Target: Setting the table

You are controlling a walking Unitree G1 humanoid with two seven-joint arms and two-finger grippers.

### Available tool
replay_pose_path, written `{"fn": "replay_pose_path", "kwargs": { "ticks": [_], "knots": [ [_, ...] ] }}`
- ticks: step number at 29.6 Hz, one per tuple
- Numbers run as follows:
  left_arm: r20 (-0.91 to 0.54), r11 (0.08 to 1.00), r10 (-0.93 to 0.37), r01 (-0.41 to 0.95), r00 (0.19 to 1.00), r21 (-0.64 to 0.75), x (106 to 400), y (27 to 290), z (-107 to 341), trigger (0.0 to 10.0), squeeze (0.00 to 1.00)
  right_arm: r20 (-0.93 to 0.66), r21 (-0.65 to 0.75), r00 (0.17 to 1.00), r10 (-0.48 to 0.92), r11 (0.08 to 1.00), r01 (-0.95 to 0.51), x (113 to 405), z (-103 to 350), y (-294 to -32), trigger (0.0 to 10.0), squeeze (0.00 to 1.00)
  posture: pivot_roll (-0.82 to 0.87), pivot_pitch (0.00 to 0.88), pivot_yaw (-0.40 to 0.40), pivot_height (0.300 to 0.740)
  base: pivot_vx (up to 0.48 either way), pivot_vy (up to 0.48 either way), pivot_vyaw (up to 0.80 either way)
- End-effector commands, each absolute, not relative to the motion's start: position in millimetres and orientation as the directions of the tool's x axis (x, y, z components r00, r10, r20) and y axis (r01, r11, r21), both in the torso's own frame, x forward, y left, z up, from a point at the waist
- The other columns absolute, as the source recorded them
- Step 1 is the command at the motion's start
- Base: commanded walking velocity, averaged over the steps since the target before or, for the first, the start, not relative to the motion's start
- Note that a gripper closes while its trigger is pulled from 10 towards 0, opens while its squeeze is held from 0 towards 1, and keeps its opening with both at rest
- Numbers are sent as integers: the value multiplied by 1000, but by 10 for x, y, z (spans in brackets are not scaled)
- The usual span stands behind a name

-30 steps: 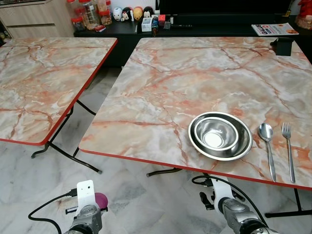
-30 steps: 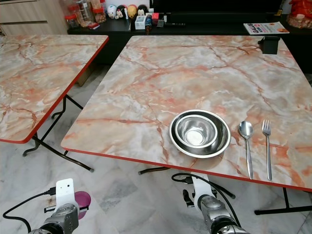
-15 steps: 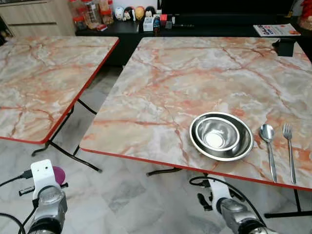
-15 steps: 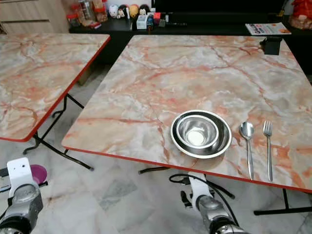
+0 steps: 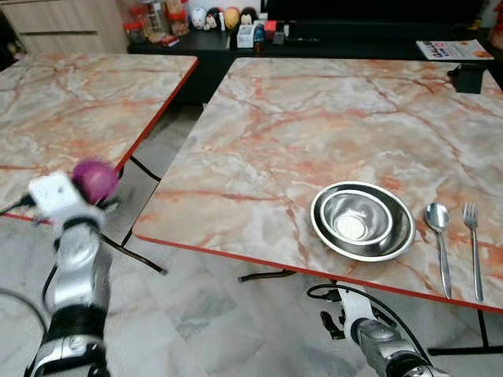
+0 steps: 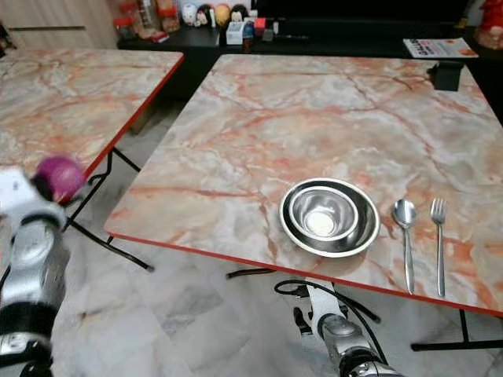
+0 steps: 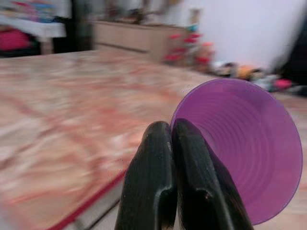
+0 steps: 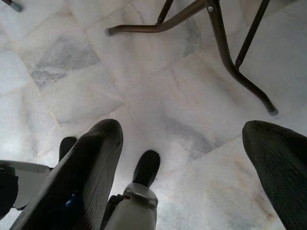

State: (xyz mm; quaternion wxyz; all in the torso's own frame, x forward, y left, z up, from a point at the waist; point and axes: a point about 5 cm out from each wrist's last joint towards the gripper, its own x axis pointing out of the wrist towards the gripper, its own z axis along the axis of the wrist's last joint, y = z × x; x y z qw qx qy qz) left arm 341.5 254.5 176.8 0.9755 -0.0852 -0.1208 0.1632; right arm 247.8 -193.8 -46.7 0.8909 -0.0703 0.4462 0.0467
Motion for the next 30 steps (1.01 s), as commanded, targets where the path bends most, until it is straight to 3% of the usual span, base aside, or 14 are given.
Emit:
{"fn": "replay_pose_path", "kwargs": {
  "ticks": [1, 8, 10, 12, 22, 24, 30],
  "knots": [
    [210, 945, 281, -232, 936, -230, 3464, 2476, 1838, 10000, 0, -807, -78, 590, 23, 986, -146, 2472, -474, -1923, 10000, 0, -42, 81, 72, 740, 0, 0, 0],
    [104, 955, -38, 66, 994, -288, 3763, 2084, 2059, 10000, 0, -808, -76, 589, 25, 986, -146, 2470, -477, -1915, 10000, 0, -45, 85, 87, 740, 0, 0, 0],
    [66, 935, -182, 193, 981, -298, 3810, 1912, 2102, 10000, 0, -808, -75, 589, 25, 986, -146, 2468, -479, -1910, 10000, 0, -47, 86, 93, 740, 0, 0, 0],
    [50, 920, -247, 251, 968, -301, 3827, 1828, 2132, 10000, 0, -808, -74, 589, 26, 987, -144, 2467, -481, -1907, 10000, 0, -50, 87, 101, 740, 0, 0, 0],
    [-131, 863, -467, 418, 875, -285, 3860, 1582, 2111, 10000, 0, -810, -67, 586, 33, 987, -149, 2464, -487, -1876, 10000, 0, -48, 93, 122, 740, 0, 0, 0],
    [-187, 836, -536, 487, 823, -253, 3838, 1446, 2057, 10000, 0, -810, -65, 585, 35, 986, -151, 2462, -489, -1868, 10000, 0, -46, 93, 129, 740, 0, 0, 0],
    [-239, 794, -606, 555, 759, -249, 3824, 1272, 2017, 10000, 0, -810, -63, 585, 37, 987, -150, 2460, -492, -1859, 10000, 0, -50, 95, 142, 740, 0, 0, 0]
  ]
}}
